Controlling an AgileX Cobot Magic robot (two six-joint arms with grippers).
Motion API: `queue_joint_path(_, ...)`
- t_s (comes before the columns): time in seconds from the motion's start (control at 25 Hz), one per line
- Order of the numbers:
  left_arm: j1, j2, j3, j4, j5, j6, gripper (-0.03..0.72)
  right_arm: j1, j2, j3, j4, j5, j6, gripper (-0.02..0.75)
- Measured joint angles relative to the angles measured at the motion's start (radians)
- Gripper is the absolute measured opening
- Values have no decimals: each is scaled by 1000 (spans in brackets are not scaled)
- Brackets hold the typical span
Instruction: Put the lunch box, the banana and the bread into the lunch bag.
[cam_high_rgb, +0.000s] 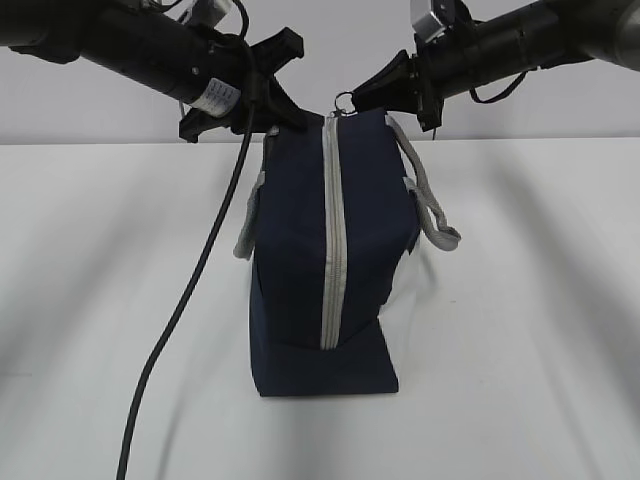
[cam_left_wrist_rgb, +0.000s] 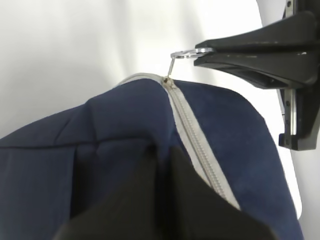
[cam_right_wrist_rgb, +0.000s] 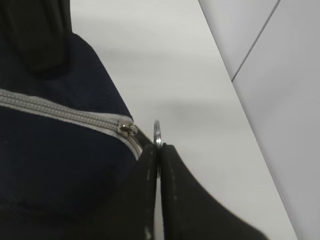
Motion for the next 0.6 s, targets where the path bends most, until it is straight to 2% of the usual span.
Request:
queue_joint_path(0.16, 0, 0, 0, 0, 0, 6, 11, 0, 0, 0, 12, 0, -10, 0)
queue_joint_path(0.6, -9, 0, 0, -1, 1, 18, 10, 0, 61, -2, 167, -20, -74, 0)
